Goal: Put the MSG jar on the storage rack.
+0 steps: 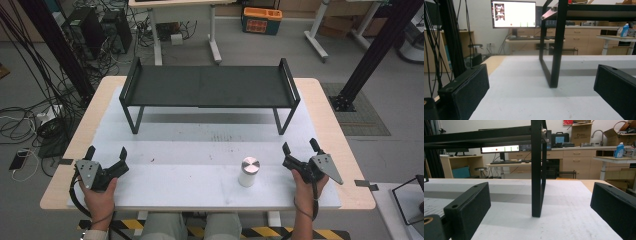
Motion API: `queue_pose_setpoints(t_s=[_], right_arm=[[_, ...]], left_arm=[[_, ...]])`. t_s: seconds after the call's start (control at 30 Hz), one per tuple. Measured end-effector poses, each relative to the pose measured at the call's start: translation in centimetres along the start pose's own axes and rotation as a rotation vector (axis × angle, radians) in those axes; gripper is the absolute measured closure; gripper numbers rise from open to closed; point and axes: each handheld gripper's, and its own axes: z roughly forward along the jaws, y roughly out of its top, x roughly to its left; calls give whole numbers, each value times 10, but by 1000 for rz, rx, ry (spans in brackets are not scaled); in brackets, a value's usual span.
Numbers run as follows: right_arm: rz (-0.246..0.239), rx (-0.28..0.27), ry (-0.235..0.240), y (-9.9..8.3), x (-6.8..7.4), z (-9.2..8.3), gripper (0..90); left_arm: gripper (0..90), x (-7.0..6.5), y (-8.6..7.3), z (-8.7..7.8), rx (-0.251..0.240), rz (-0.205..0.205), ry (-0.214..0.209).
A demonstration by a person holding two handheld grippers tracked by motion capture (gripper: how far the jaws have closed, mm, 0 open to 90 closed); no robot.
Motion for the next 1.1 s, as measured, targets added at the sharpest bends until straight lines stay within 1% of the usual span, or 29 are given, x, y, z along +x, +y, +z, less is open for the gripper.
queue_pose_setpoints(t_s=[0.57,1.1], right_arm=[[-27,22,3,3,1,2,31],[-24,21,8,3,0,1,22]], left_arm=[[4,-1,0,0,1,0,6],[5,-1,0,0,-2,0,6]])
